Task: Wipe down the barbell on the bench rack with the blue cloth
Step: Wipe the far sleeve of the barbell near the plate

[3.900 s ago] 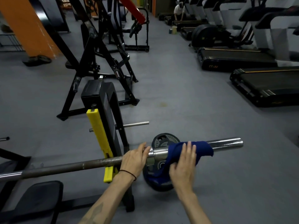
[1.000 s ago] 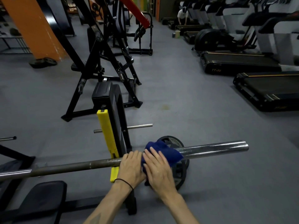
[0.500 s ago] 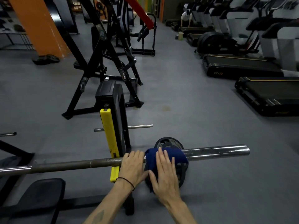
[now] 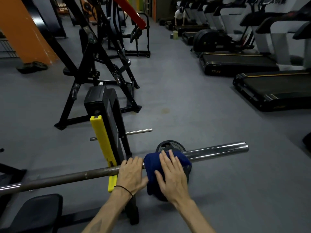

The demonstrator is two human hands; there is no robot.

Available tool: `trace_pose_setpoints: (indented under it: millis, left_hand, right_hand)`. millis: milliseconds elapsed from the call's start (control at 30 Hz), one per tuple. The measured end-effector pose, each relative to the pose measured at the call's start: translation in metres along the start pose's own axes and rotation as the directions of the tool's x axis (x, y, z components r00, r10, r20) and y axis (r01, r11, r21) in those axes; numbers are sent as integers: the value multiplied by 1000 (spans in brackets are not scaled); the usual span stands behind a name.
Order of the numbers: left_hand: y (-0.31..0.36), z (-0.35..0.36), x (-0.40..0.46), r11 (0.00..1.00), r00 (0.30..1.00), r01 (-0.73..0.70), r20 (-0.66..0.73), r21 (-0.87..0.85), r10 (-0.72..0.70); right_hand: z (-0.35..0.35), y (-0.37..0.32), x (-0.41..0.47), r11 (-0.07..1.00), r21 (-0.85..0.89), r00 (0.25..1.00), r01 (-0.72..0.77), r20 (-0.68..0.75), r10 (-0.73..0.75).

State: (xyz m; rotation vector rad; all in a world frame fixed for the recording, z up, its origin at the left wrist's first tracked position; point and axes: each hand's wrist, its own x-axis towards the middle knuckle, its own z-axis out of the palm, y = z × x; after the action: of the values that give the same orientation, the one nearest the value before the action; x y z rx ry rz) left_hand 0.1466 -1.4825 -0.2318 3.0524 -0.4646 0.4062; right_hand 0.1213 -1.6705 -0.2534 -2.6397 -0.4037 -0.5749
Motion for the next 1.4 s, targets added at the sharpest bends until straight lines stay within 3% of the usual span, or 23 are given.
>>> trace_pose_setpoints:
  millis: [67,167,233,433,667,700,767,867,967,1133,1267,1400]
  left_hand:
    - [1,-1,0,1000,1000,1,-5,-2,-1]
    - [0,-4,0,1000,1000,-15,14,22,14]
    - [-1,-5,0,1000,999,-8,31,22,8]
    - [5,-10,0,996,991,86,110,-39,-81]
    - [3,-10,2,997,994,76,79,2,-76]
    - [3,-9,2,998,992,67,104,7,-68]
    - [4,-9,2,998,983,67,170,0,-66]
    - [4,-14,2,992,973,116,207,-53,-103]
    - [-1,-20,3,995,963,91,259,-46,-76]
    - [-13,-25,8,997,956,78,286,-27,-67]
    - [-22,-25,5,992,956,19,293,-123,18]
    - [-33,-33,2,966,953,-64,270,-252,134]
  right_hand:
    - [5,-18,-5,1000,31,1000,-5,6,5]
    - [14,-40,-13,987,27,985,158,66,-160]
    - [12,-38,-12,981,27,978,193,73,-195]
    - [5,-17,1,992,128,999,-18,-33,23]
    - [11,-32,-10,961,7,957,276,88,-275]
    - [10,-27,-8,968,11,965,251,68,-252]
    - [8,-19,-5,992,102,998,68,-2,-68]
    - [11,-17,-2,980,159,990,-121,-47,130]
    - [14,-25,-7,971,212,993,-113,-17,120]
    - [6,-14,-10,980,133,984,147,78,-158]
    - [0,7,3,995,96,1000,-11,22,9]
    - [11,-31,-4,968,244,998,-63,35,56]
